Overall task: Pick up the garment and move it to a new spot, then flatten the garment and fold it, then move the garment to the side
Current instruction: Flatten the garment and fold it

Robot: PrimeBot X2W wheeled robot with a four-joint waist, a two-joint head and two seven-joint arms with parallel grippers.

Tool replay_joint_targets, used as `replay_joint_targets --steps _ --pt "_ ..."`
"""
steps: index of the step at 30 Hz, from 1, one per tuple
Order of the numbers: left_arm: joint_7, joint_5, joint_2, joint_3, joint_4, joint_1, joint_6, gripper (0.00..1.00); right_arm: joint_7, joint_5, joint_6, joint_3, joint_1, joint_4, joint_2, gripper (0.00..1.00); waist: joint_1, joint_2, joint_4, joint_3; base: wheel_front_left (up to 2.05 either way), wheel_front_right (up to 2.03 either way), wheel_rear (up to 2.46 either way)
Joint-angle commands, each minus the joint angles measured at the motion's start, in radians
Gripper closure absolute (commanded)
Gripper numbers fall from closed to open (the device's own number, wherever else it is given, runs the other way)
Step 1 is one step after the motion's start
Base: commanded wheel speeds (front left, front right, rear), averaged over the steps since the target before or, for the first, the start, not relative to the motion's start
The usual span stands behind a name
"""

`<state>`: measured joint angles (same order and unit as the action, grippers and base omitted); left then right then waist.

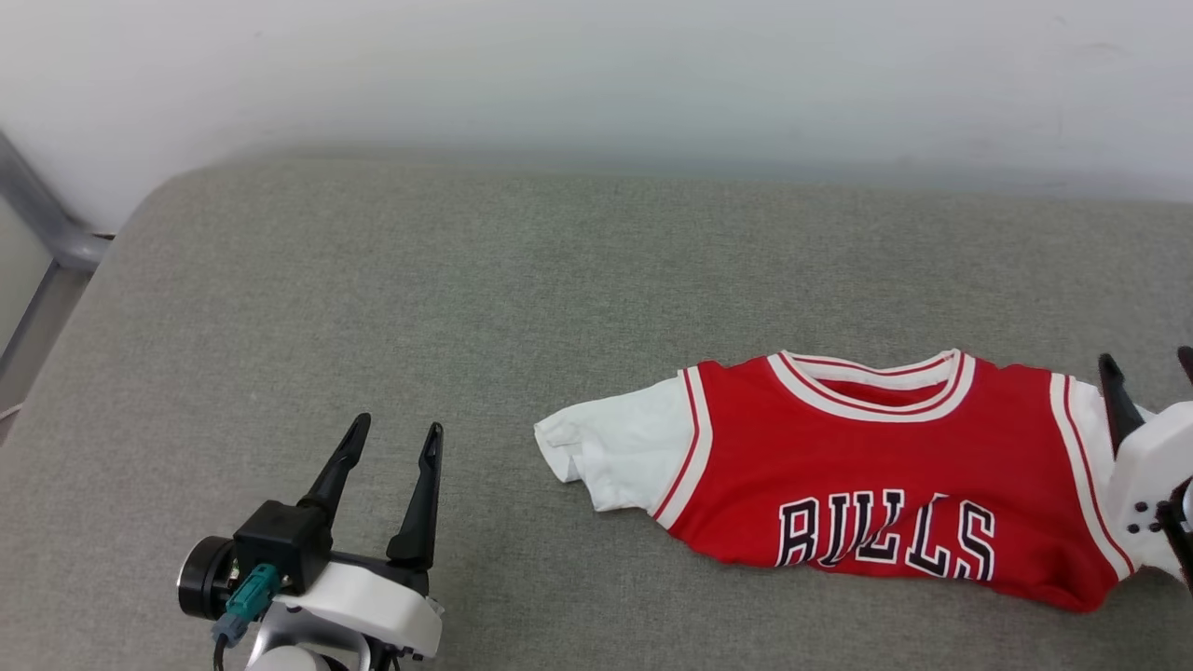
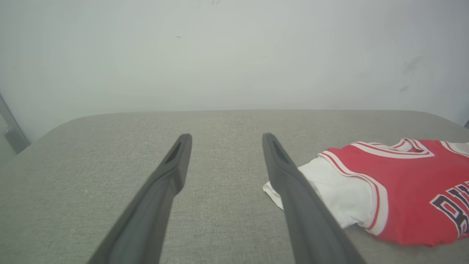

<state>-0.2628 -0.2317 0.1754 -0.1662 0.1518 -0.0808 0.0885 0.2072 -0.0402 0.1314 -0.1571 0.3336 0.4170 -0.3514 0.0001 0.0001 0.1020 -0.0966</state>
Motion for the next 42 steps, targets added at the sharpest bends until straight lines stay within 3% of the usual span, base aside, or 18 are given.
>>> replay_joint_targets --steps 1,8,12,22,28,36,42 --pt "-0.003 -0.006 -0.008 0.007 -0.011 0.018 0.000 0.00 -0.044 -0.042 -0.001 0.014 -0.025 -0.044 0.029 0.00 -0.0001 -0.0001 -0.026 0.022 0.00 0.00 0.00" --pt "0.004 -0.015 -0.005 -0.003 -0.008 0.038 0.010 0.00 -0.170 -0.138 -0.001 0.043 -0.121 -0.223 0.100 0.00 -0.0001 -0.0001 -0.071 0.024 0.00 0.00 0.00" --pt "0.073 -0.024 0.009 -0.024 -0.001 -0.007 0.018 0.00 -0.192 -0.152 -0.001 0.042 -0.170 -0.307 0.134 0.00 -0.0001 -0.0001 -0.100 0.002 0.00 0.00 0.00" --pt "0.511 -0.009 0.071 -0.060 0.037 -0.178 -0.010 0.00 -0.170 -0.112 -0.001 0.004 -0.207 -0.413 0.192 0.00 -0.0001 -0.0001 -0.163 -0.082 0.00 0.00 0.00" --pt "0.694 -0.003 0.091 -0.087 0.067 -0.255 -0.012 0.00 -0.169 -0.094 -0.001 -0.008 -0.201 -0.430 0.207 0.00 -0.0001 -0.0001 -0.182 -0.125 0.00 0.00 0.00" --pt "0.780 0.017 0.102 -0.114 0.106 -0.302 -0.021 0.00 -0.175 -0.074 -0.001 -0.012 -0.181 -0.435 0.220 0.00 -0.0001 -0.0001 -0.194 -0.171 0.00 0.00 0.00" --pt "0.812 0.028 0.110 -0.161 0.183 -0.301 -0.002 0.00 -0.178 -0.070 -0.001 -0.021 -0.171 -0.444 0.223 0.00 -0.0001 -0.0001 -0.196 -0.195 0.00 0.00 0.00"
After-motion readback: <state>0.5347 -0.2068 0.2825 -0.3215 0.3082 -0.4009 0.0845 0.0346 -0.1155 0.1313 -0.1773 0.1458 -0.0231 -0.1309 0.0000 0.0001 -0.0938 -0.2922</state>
